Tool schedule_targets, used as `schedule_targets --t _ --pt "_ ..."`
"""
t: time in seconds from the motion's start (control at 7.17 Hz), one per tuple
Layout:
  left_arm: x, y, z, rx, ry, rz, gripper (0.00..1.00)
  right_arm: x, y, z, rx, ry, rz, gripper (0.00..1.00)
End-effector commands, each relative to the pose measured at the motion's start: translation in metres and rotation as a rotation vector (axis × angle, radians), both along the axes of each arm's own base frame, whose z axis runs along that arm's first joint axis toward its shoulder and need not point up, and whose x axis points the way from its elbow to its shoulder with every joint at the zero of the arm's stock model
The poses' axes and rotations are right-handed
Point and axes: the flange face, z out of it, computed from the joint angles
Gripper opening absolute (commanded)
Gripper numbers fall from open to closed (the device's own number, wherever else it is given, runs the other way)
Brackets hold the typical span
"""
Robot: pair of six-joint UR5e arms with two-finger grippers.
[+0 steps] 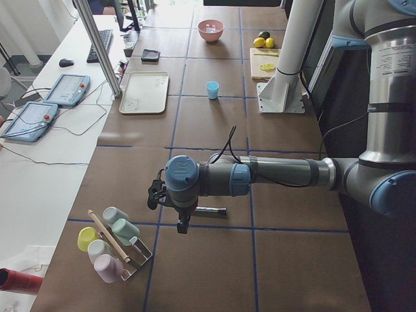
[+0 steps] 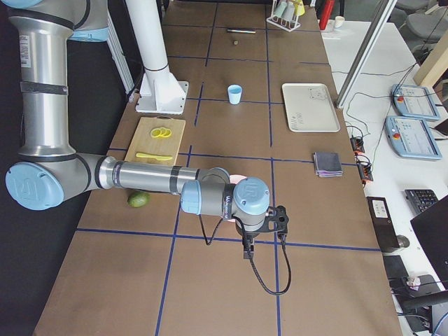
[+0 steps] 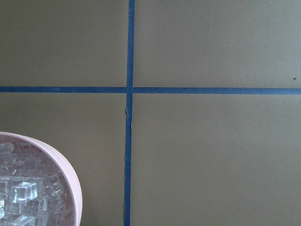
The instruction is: Mash ice and strawberries in cup
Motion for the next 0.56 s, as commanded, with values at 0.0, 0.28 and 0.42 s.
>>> schedule_targets --t 0.0,0.28,0.42 --pt "0.0000 0.0002 -0.0012 0.002 0.000 0.000 1.00 -0.0003 -0.0012 -0.0005 -0.002 0.004 -0.002 1.00" --pt "0.0000 0.0000 -0.0027 0.005 0.000 0.000 1.00 -0.0005 0.0000 0.0004 0.000 0.003 -0.002 1.00" --pt "0.0000 0.0000 -0.0027 0.005 0.000 0.000 1.00 -0.0005 -0.0002 0.0002 0.001 0.003 -0.002 1.00"
